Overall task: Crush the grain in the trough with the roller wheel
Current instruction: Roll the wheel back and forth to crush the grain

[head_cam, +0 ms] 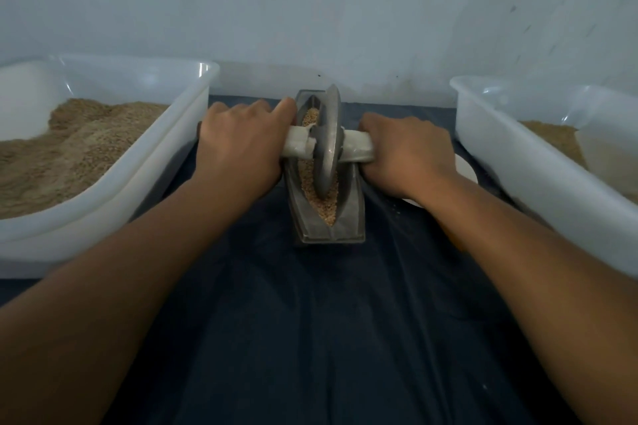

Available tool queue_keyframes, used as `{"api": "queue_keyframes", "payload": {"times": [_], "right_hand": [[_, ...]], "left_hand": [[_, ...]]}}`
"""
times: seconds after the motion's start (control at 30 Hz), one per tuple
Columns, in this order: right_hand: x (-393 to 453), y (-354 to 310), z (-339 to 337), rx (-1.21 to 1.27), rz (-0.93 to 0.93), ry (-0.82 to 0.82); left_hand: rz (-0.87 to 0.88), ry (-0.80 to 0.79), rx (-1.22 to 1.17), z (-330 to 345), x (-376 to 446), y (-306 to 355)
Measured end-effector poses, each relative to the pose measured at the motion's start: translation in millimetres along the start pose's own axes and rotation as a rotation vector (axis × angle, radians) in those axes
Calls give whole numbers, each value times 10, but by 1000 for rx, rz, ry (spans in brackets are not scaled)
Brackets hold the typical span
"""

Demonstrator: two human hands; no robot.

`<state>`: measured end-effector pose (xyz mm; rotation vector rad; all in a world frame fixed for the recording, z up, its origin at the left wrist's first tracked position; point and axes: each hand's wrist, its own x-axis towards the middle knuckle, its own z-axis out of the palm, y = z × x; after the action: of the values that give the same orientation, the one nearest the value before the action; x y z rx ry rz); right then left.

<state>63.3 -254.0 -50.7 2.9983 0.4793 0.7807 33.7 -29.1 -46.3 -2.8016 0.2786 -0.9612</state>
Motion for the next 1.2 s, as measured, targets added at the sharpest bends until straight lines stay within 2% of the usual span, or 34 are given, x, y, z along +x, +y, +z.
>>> {"api": "queue_keyframes", "payload": {"times": [0.3,0.63,1.2], "right_hand": [[82,2,22,-2,6,-31],[335,82,153,-21,-37,-46],[643,176,143,68,-69,-272]], "left_hand": [[-17,-18,17,68,79,1],[-9,105,60,283,219,-49],[7,136,25,487,445,-128]]}}
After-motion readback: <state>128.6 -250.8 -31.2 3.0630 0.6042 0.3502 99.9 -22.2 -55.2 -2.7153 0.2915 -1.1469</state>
